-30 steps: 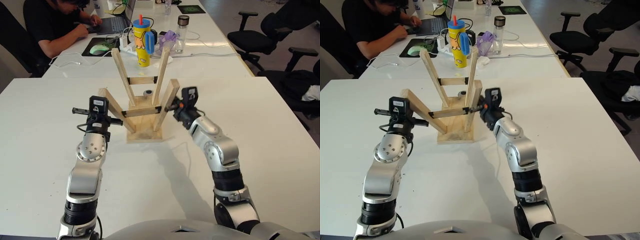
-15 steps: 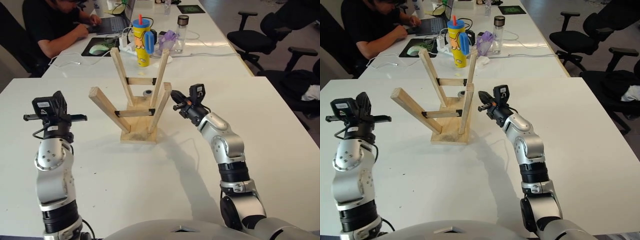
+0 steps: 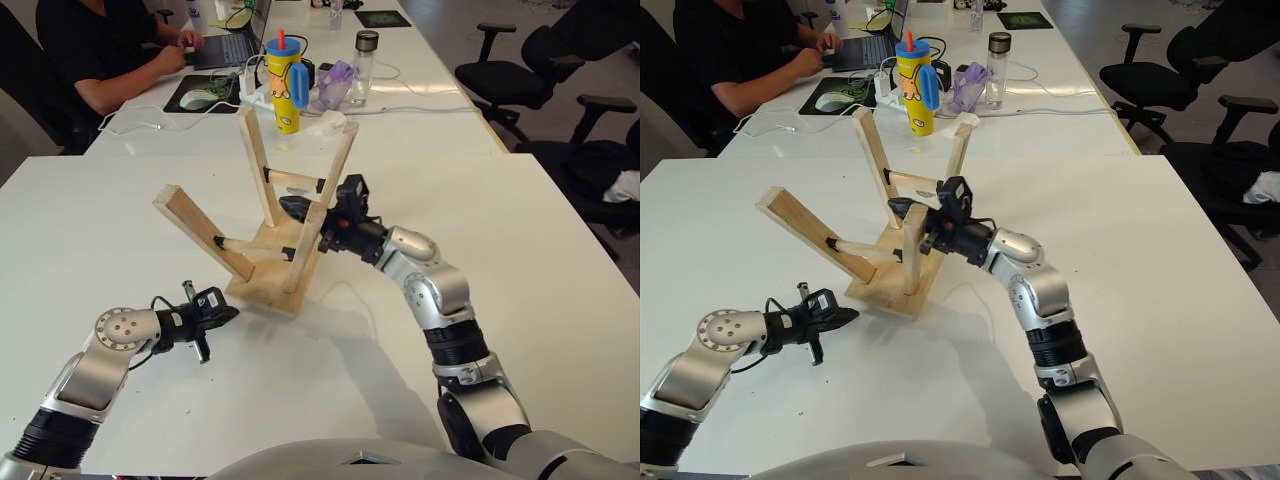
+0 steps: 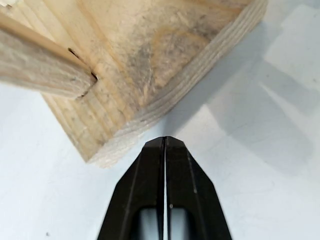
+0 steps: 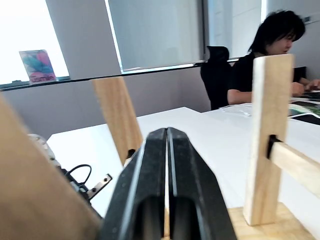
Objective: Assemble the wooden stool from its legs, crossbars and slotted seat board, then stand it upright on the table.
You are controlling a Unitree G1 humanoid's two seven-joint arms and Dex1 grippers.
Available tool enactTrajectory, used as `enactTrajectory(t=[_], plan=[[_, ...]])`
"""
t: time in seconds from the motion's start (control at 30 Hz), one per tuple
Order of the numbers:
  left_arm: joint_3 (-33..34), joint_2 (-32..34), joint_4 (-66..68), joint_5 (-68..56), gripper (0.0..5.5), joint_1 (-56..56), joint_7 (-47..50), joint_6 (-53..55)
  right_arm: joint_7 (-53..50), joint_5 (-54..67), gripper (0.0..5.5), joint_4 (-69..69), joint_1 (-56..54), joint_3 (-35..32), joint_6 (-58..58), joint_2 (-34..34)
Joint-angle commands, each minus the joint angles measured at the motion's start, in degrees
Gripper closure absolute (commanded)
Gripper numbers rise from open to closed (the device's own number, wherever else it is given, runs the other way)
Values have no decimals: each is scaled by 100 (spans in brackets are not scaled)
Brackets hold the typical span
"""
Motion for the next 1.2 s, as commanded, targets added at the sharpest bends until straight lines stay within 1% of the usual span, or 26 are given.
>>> enactTrajectory(t=[0.03, 0.17, 0.27, 0.33, 0.4, 0.5, 0.6, 0.77, 0.83, 0.9, 0.97, 1.03, 1.07, 1.13, 1.2], plan=[[-275, 47, 293, 402, 549, -43, 121, -33, 16, -79, 550, -163, 222, 170, 121, -53], [-567, -245, 630, 729, 549, -306, 469, -125, -40, -69, 550, -426, 579, 258, 239, -192], [-696, -492, 694, 778, 549, -489, 633, -39, -124, -78, 550, -516, 701, 402, 309, -111], [-914, -724, 854, 971, 549, -737, 799, -84, -484, -290, 550, -438, 772, 447, 282, 3], [-1159, -1013, 1019, 1214, 549, -989, 1024, -99, -1014, -481, 550, -343, 907, 348, 219, 184], [-1397, -1570, 1109, 1740, 549, -1164, 1760, 206, -1746, -714, 550, -249, 1175, 210, 174, 437], [-1380, -1966, 1039, 2003, 549, -1195, 2299, 561, -2096, -773, 550, -328, 1294, 82, 238, 524], [-1230, -2230, 767, 2244, 549, -1204, 2780, 989, -2656, -602, 550, -803, 1430, -185, 578, 671], [-1108, -2282, 636, 2302, 549, -1173, 2985, 1101, -2760, 31, 550, -1205, 1630, -431, 1073, 903], [-992, -2315, 494, 2355, 549, -1111, 3173, 1173, -2787, 706, 550, -1484, 1878, -575, 1849, 1010], [-867, -2352, 344, 2358, 549, -995, 3333, 1173, -2663, 1259, 550, -1778, 2184, -566, 2567, 838], [-708, -2417, 126, 2294, 549, -871, 3468, 1175, -2674, 1889, 550, -1977, 2401, -854, 3049, 785], [-625, -2452, -43, 2266, 549, -758, 3541, 1170, -2602, 2145, 550, -2080, 2498, -960, 3284, 648], [-503, -2503, -366, 2246, 549, -540, 3646, 1188, -2434, 2262, 550, -2270, 2635, -952, 3604, 219], [-343, -2595, -803, 2138, 549, -155, 3683, 1269, -2300, 1953, 550, -2553, 2970, -900, 3648, -497]])
